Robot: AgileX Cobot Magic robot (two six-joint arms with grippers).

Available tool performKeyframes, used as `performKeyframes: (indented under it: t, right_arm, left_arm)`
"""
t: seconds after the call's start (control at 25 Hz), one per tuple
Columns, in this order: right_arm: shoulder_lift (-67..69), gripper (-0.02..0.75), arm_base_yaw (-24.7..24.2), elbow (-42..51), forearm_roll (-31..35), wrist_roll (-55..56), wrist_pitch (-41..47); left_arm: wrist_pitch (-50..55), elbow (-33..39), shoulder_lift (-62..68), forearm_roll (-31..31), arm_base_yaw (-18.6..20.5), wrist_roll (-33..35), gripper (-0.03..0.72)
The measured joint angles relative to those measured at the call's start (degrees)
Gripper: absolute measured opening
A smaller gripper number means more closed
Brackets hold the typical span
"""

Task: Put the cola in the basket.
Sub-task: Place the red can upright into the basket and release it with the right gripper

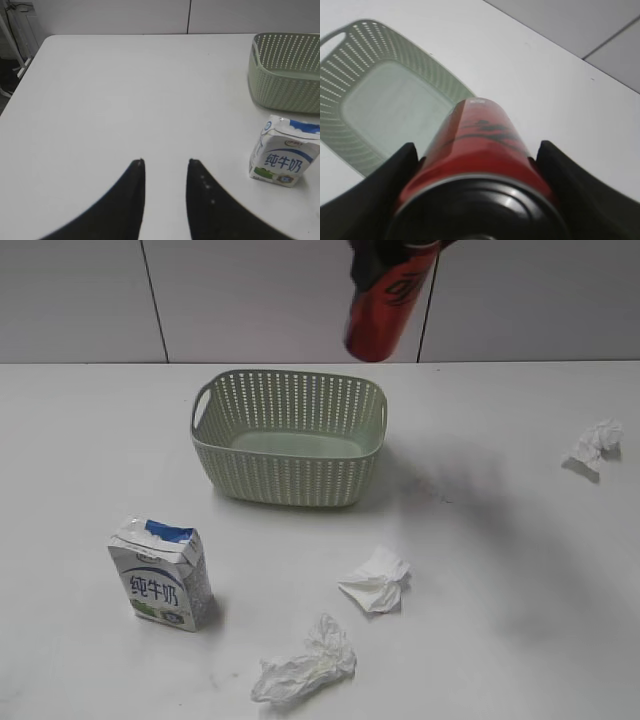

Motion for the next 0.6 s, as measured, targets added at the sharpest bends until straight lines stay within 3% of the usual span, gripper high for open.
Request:
performKeyframes:
  t: [0.32,0.6]
  right_arm:
    - [11.8,0.520,8.7,-9.0,0.3,-2.1,0.1]
    - [19.0,0.519,10.9,-11.2,0.8,-2.6,-0.8]
  left_arm:
    - [0.0,0.0,0.0,0.0,0.0,0.0,0.228]
    - [0.0,0.0,0.0,0.0,0.0,0.0,0.229]
